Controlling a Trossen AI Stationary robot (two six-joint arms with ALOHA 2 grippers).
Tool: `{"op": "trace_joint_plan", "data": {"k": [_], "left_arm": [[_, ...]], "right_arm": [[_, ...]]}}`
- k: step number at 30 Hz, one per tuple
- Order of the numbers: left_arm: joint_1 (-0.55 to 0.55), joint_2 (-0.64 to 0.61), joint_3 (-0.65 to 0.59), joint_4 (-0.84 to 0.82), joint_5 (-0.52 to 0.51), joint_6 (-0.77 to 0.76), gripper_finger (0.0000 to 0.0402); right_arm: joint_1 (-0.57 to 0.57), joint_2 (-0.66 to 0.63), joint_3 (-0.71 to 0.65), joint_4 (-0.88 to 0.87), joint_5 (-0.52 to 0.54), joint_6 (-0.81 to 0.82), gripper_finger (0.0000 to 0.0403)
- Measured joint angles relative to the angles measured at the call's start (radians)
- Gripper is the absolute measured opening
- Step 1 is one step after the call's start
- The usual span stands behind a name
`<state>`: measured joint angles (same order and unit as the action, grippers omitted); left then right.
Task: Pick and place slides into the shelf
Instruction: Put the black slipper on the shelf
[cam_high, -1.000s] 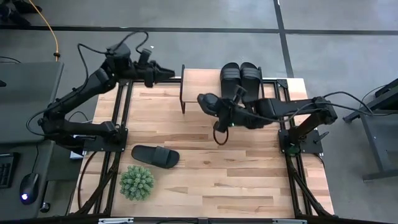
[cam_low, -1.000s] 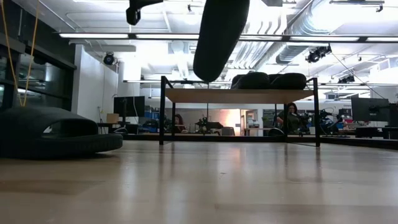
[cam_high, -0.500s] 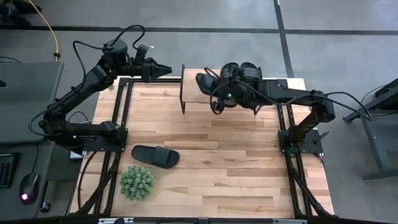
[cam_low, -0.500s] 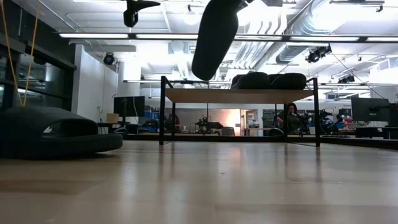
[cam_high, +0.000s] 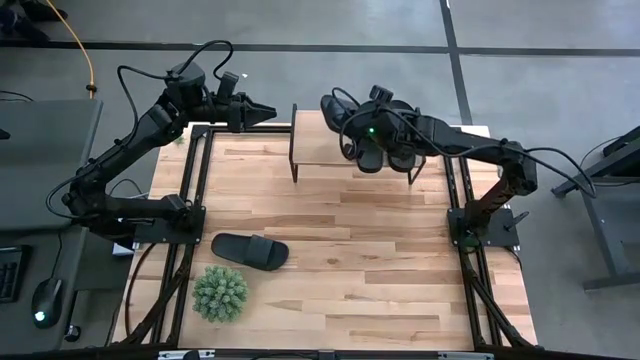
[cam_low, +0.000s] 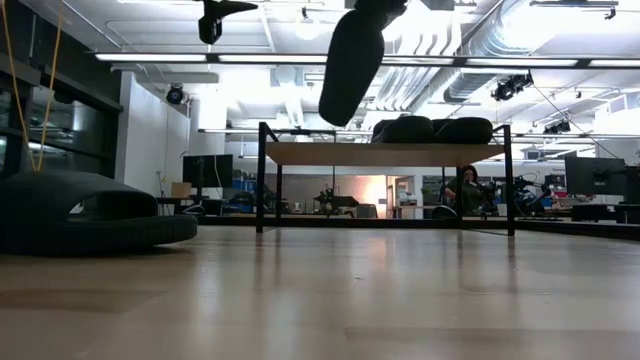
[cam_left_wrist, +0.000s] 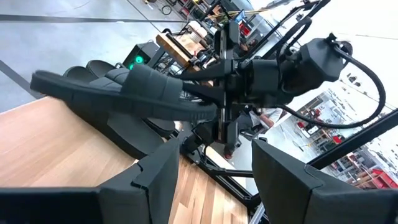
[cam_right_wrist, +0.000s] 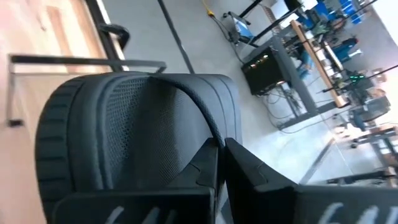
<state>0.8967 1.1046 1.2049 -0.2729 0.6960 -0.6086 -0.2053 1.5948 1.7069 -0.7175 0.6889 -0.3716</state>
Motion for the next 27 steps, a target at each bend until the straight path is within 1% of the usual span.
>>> {"op": "trace_joint_plan", "data": {"k": [6, 12, 27], "left_arm": [[0.000, 0.000, 0.000, -0.004, 0.000, -0.001, 0.0186], [0.000, 0.000, 0.000, -0.034, 0.000, 0.002, 0.0186], [0.000, 0.013, 0.000, -0.045, -0.005, 0.016, 0.0186]], "right_arm": [[-0.036, 0.003, 0.000, -0.001, 0.018, -0.073, 0.0000], [-0.064, 0.025, 0.000, -0.002, 0.016, -0.099, 0.0000], [-0.070, 0.128, -0.001, 0.027, -0.022, -0.099, 0.0000]]}}
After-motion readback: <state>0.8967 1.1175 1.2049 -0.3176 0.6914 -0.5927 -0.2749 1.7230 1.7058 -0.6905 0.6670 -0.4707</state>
